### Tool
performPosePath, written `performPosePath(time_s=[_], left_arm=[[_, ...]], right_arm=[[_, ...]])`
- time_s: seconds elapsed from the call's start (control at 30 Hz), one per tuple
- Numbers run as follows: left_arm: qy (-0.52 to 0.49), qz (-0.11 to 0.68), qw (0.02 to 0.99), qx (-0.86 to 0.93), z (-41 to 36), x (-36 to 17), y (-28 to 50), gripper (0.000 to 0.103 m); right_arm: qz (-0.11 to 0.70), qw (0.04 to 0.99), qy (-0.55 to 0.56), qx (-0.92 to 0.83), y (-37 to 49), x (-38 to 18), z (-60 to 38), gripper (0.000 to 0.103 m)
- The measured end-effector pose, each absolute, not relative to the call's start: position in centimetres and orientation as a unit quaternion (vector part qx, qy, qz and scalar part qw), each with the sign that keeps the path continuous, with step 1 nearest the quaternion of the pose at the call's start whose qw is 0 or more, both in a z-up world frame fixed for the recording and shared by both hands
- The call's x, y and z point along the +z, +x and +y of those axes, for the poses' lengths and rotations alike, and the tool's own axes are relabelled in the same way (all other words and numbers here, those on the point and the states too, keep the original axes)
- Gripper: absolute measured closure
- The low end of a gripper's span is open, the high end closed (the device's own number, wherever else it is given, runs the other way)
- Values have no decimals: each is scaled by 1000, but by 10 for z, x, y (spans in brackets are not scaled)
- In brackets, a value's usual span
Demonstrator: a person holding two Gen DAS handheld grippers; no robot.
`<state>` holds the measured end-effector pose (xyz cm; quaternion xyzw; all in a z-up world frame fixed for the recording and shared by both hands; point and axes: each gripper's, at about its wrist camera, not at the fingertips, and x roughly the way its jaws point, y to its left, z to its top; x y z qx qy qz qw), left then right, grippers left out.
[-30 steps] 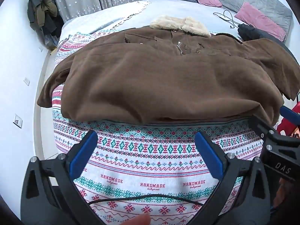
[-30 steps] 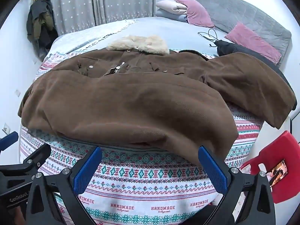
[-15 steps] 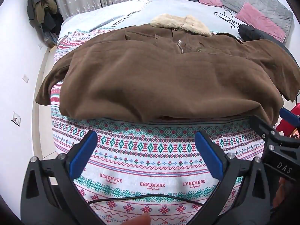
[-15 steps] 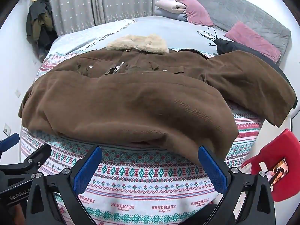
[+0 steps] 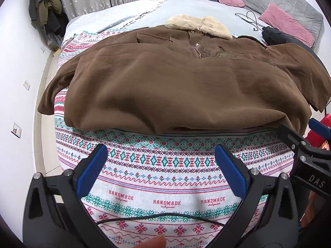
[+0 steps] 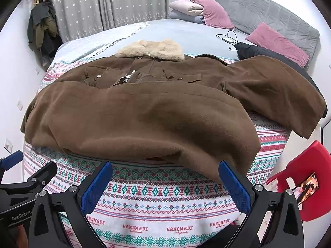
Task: Fold large clothes
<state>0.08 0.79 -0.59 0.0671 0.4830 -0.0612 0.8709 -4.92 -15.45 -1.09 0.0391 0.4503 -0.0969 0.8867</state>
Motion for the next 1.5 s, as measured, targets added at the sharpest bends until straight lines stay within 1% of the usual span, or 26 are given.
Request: performPosePath(time_s=[1.5], left_arm=[[65, 496, 863, -68, 10, -15, 2, 0]], right_arm=[[456, 884, 47, -92, -51, -19, -158, 0]])
